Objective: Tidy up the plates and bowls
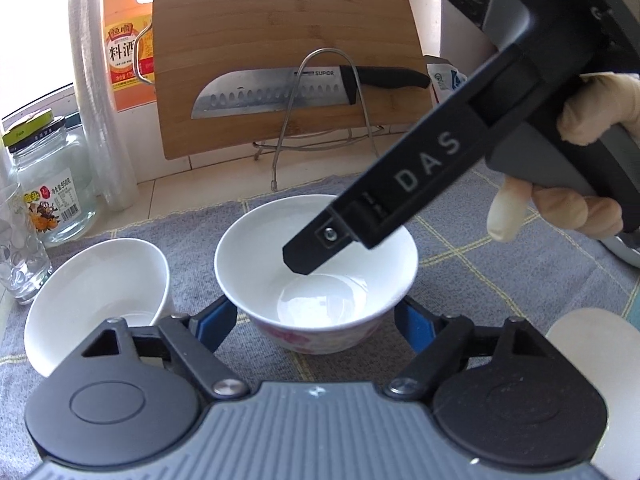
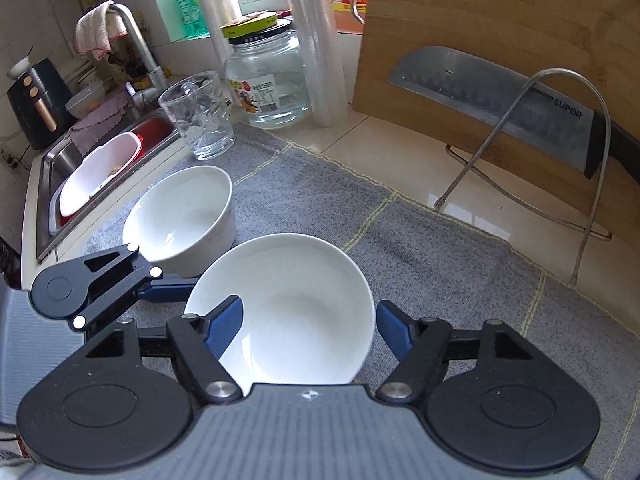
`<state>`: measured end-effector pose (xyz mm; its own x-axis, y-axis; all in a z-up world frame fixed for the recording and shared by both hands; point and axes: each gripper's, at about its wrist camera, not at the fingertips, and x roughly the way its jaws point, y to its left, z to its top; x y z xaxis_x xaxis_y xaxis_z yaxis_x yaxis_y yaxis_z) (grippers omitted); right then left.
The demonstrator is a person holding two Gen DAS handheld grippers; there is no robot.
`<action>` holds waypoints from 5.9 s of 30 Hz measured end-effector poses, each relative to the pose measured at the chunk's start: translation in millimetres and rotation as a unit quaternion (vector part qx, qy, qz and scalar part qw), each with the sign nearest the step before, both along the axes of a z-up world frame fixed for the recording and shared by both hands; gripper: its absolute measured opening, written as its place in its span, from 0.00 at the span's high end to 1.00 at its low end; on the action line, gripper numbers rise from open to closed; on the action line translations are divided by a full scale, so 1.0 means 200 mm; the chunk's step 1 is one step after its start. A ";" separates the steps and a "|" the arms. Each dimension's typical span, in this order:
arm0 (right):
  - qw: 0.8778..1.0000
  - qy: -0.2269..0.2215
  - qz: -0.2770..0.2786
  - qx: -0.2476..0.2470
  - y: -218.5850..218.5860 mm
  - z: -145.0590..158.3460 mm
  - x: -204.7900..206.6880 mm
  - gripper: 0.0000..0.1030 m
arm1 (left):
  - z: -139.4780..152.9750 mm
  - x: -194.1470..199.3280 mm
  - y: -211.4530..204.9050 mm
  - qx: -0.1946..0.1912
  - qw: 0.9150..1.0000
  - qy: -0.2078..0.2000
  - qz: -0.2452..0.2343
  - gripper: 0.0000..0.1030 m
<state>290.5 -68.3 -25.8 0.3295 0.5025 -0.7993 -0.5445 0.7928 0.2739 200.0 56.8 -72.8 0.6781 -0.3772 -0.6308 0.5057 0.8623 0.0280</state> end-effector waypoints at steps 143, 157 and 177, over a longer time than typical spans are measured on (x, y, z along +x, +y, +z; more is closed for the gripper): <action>0.995 0.010 -0.099 0.022 -0.40 0.22 -0.88 0.04 | 0.23 -0.69 -0.20 0.016 0.992 0.044 -0.115 0.04; 0.997 -0.042 -0.060 0.003 -0.22 0.35 -0.82 0.00 | 0.30 -0.67 0.07 0.019 0.997 0.022 -0.067 0.03; 0.997 -0.058 0.034 -0.029 0.37 0.39 -0.40 0.00 | 0.16 -0.23 0.58 0.002 0.993 -0.009 0.116 0.04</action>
